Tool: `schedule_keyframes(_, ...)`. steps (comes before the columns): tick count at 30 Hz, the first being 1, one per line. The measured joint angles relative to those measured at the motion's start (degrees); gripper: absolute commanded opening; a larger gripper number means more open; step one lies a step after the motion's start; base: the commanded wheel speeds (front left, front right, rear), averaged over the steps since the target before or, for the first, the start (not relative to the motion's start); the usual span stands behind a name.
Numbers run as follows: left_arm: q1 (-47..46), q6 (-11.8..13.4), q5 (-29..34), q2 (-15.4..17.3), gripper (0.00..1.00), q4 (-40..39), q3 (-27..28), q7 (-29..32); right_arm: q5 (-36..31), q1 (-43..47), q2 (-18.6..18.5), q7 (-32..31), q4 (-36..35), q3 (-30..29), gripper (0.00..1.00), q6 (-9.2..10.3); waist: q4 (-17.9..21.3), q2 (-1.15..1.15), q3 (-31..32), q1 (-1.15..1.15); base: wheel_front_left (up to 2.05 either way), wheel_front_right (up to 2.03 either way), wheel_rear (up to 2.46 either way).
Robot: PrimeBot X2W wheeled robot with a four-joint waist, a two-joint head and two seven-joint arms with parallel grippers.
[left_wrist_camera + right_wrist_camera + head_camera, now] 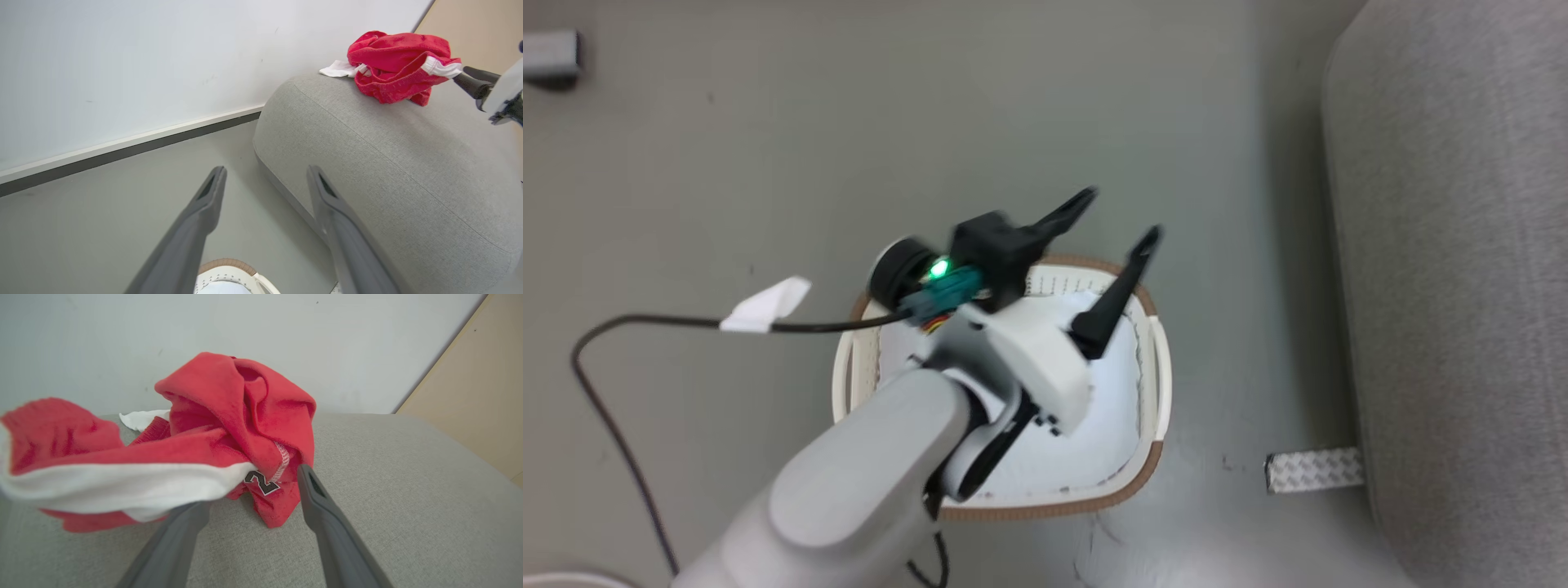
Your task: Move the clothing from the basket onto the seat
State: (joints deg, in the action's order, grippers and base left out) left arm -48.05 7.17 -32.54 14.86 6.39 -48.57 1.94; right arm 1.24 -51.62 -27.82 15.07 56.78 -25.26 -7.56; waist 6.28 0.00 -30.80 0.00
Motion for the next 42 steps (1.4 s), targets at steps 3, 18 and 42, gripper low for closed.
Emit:
schedule_keyframes(3, 3.8, 1.2, -1.7, 1.5, 1.0, 1.2, 1.9, -1.7, 0.4, 4.8, 2.7, 0.1, -3.4, 0.3, 1.0, 0.0, 0.7, 0.0, 3.1, 0.0, 0.0, 0.0, 0.0)
schedule_keyframes(18, 21.7, 8.8, -7.8, 4.2, 1.0, 7.1, 12.2, -15.6, 1.5, 31.0, 12.9, 0.1, -32.6, 6.8, 1.0, -0.01, -1.2, 0.0, 20.1, -0.02, 0.0, 0.0, 0.0)
schedule_keyframes(42, 43.0, -1.4, 7.9, -4.1, 1.0, 8.4, 33.8, -17.1, 1.8, 50.3, 24.6, 0.1, -42.2, 17.1, 1.0, -0.01, -7.6, 0.0, 32.3, -0.01, 0.0, 0.0, 0.0)
